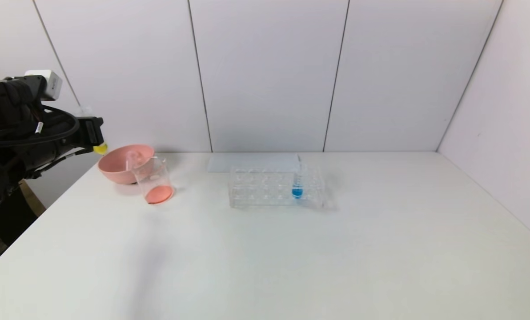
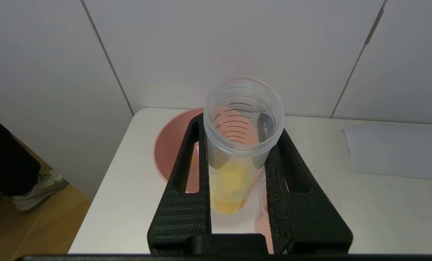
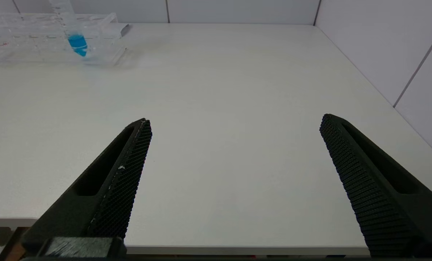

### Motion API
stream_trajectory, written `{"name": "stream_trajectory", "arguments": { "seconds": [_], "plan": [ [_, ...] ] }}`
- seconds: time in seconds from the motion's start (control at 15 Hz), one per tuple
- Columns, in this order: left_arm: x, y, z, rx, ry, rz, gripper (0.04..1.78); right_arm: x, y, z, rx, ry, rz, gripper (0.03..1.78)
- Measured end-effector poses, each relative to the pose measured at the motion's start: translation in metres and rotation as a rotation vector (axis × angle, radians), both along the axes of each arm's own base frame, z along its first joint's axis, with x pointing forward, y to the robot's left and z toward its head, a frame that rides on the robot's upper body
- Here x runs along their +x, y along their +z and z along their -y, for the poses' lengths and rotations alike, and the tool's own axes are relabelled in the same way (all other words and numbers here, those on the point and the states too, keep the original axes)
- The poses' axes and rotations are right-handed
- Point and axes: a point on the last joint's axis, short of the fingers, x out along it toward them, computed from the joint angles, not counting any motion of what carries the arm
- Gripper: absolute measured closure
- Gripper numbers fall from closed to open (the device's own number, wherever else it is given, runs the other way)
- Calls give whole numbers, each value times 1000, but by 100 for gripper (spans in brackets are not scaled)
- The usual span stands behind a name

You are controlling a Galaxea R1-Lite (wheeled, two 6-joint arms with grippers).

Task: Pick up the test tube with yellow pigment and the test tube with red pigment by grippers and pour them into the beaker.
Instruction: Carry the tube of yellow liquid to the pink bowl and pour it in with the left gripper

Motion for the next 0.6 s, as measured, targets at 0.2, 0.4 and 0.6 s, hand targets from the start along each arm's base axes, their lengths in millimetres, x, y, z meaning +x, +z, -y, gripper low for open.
{"name": "stream_trajectory", "arguments": {
  "seconds": [0.2, 0.4, 0.6],
  "plan": [
    [0, 0, 0, 11, -11, 11, 138, 0, 0, 0, 0, 0, 0, 11],
    [-1, -2, 3, 15, -19, 19, 138, 0, 0, 0, 0, 0, 0, 11],
    [-3, -5, 4, 41, -24, 36, 138, 0, 0, 0, 0, 0, 0, 11]
  ]
}}
